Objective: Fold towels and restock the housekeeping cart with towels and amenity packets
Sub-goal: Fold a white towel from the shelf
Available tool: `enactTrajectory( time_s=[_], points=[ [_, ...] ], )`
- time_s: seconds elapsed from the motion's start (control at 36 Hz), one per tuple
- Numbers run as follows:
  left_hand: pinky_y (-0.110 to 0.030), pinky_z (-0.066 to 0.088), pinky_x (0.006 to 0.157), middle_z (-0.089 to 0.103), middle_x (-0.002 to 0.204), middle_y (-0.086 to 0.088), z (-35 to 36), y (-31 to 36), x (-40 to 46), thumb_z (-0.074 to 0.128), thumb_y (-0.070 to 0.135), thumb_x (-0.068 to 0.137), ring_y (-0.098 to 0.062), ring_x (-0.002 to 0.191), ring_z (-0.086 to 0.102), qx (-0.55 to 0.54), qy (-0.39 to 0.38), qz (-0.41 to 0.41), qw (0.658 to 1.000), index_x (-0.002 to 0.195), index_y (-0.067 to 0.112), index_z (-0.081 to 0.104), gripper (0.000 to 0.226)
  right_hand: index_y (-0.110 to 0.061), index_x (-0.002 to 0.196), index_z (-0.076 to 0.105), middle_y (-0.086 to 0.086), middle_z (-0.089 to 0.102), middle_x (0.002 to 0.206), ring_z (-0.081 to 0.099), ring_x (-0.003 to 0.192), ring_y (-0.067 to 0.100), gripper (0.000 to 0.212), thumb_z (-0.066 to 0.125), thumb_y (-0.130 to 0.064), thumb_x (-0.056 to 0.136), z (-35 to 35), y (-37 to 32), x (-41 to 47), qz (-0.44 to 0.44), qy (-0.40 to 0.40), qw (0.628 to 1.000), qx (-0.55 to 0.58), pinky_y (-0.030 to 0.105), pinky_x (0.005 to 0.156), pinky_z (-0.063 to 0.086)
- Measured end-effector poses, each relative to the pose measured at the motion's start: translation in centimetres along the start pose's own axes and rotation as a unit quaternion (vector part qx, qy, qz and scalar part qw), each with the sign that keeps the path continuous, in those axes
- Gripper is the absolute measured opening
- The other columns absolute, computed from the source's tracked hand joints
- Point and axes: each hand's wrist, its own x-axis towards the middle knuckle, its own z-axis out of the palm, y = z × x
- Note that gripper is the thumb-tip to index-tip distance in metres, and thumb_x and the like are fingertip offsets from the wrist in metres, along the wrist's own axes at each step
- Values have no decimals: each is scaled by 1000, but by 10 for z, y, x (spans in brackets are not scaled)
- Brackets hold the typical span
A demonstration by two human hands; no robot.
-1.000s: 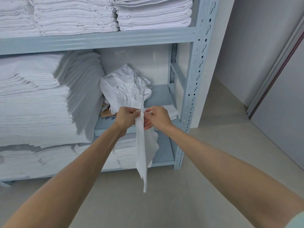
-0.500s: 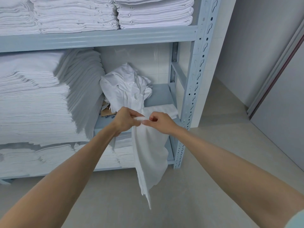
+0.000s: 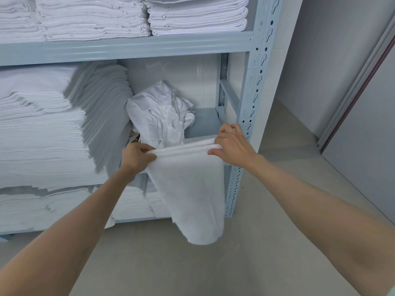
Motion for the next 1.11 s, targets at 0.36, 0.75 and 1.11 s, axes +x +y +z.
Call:
enactTrajectory(
  time_s=[0.36,0.75,1.11],
  points=[
    [-6,44,56,71,83,0,17,44,1,68,0,77,-9,72,60,8,7,94,996,87,14,76,20,-16,74,58,-1,51,73,45,109,19,46,55,-58,91,-14,8,10,131,-75,969,-197,47,100,25],
    [-25,47,67,57,70,-1,-2,40,-9,67,3,81,-11,69,53,-240,-33,75,967,96,26,74,29,-9,99,60,9,66,101,60,96,31,31,56,-40,99,12,-83,54,108,-161,953,233,38,81,45],
    [-38,56,91,73,115,4,-12,-49,-35,87,23,75,-17,107,68,-158,-164,-46,973,117,25,67,47,-6,87,59,0,60,77,55,75,19,37,59,-41,97,-41,-105,101,-27,-130,949,286,34,65,35]
  ],
)
